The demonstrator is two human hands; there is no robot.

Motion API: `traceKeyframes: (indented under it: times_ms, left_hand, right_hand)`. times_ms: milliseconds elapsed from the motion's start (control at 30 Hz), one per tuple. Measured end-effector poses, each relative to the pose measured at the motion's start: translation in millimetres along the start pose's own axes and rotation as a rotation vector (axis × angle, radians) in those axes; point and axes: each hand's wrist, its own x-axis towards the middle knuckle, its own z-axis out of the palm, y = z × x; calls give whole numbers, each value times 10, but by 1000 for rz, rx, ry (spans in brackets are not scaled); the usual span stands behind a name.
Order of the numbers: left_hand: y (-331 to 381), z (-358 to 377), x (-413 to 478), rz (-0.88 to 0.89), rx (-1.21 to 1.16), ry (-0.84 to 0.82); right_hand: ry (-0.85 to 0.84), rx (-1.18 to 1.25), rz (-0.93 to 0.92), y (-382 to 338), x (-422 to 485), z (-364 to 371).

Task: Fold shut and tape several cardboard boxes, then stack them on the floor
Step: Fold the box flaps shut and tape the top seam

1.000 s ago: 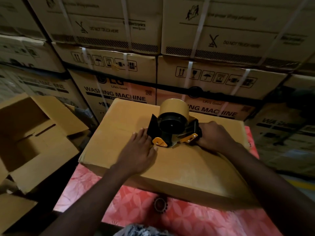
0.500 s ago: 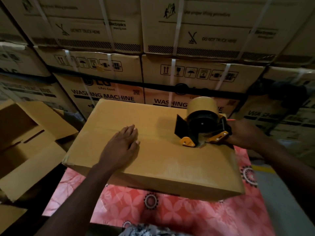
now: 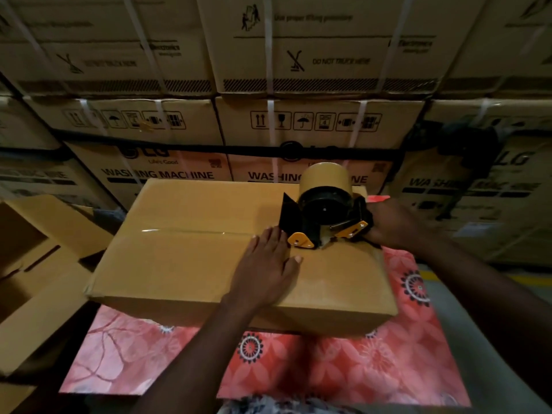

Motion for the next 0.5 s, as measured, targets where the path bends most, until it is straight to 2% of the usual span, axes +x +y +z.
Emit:
traceKeyframes:
  times_ms: [200, 400, 500]
  left_hand:
    - [-66, 0, 18, 3, -78, 9]
    - [-53, -31, 0, -10, -84, 22]
    - [-13, -29, 6, -12, -73, 52]
  right_hand:
    - [-6, 97, 20, -6, -104, -107]
    - [57, 12, 35, 464, -548, -504]
    - [56, -30, 165, 750, -755, -537]
